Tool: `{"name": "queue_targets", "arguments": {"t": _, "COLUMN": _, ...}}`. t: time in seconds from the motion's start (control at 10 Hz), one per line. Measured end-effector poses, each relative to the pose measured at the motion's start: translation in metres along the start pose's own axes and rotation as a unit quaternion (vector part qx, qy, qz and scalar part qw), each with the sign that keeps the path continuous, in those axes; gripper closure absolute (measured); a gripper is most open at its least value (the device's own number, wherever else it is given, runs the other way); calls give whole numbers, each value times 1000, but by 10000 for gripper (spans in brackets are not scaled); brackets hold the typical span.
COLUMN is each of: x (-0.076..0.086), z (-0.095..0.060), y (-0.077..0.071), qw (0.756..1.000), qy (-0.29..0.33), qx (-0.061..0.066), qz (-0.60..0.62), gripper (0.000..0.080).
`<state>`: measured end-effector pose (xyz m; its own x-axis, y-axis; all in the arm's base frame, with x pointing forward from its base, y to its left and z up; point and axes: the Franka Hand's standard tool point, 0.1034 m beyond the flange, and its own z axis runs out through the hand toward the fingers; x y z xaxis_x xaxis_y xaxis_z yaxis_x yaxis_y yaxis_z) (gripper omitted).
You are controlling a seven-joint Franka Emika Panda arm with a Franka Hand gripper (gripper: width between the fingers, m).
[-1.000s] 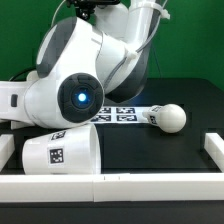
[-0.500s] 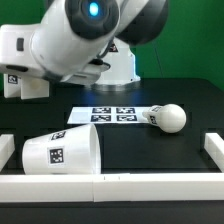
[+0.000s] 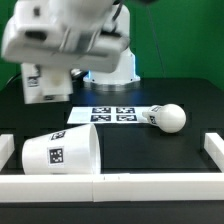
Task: Assemble lamp
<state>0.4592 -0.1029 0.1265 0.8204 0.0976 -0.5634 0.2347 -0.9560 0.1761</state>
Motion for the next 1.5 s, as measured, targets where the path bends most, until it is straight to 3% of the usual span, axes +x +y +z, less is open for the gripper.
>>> {"name": "queue_targets", "arguments": {"t": 0.2, "x": 16, "z": -39, "y": -28, "qw": 998, "qy": 59, "qx": 19, "qz": 26, "gripper": 368}}
{"name": "queue_targets", "arguments": {"t": 0.3, "x": 22, "z": -49, "y": -28, "qw": 995, "qy": 98, "qx": 18, "qz": 21, "gripper": 368}}
{"name": "queue_targets", "arguments": {"t": 0.5, "x": 21, "z": -41, "y": -30, "qw": 989, "qy": 148, "qx": 24, "qz": 20, "gripper": 368}}
{"name": "queue_targets", "arguments": {"t": 0.7, "x": 31, "z": -46, "y": -31, "qw": 972, "qy": 232, "qx": 22, "qz": 21, "gripper": 368}}
{"name": "queue_targets", "arguments": {"t": 0.8, "x": 34, "z": -46, "y": -39, "qw": 963, "qy": 264, "qx": 42, "qz": 36, "gripper": 368}}
{"name": "queue_targets", "arguments": {"t": 0.9, "x": 44, "z": -52, "y": -57, "qw": 948, "qy": 303, "qx": 77, "qz": 58, "gripper": 368}}
{"name": "queue_targets", "arguments": {"t": 1.1, "x": 80, "z": -80, "y": -92, "qw": 917, "qy": 376, "qx": 97, "qz": 92, "gripper": 368}}
{"name": "queue_targets", "arguments": {"t": 1.2, "x": 102, "z": -100, "y": -104, "qw": 898, "qy": 415, "qx": 99, "qz": 111, "gripper": 368}}
{"name": "queue_targets", "arguments": {"t": 1.3, "x": 115, "z": -117, "y": -105, "qw": 872, "qy": 462, "qx": 95, "qz": 129, "gripper": 368}}
{"name": "queue_targets", "arguments": {"t": 1.4, "x": 114, "z": -122, "y": -100, "qw": 860, "qy": 484, "qx": 88, "qz": 132, "gripper": 368}}
{"name": "queue_targets", "arguments": {"t": 1.5, "x": 111, "z": -117, "y": -97, "qw": 842, "qy": 517, "qx": 72, "qz": 136, "gripper": 368}}
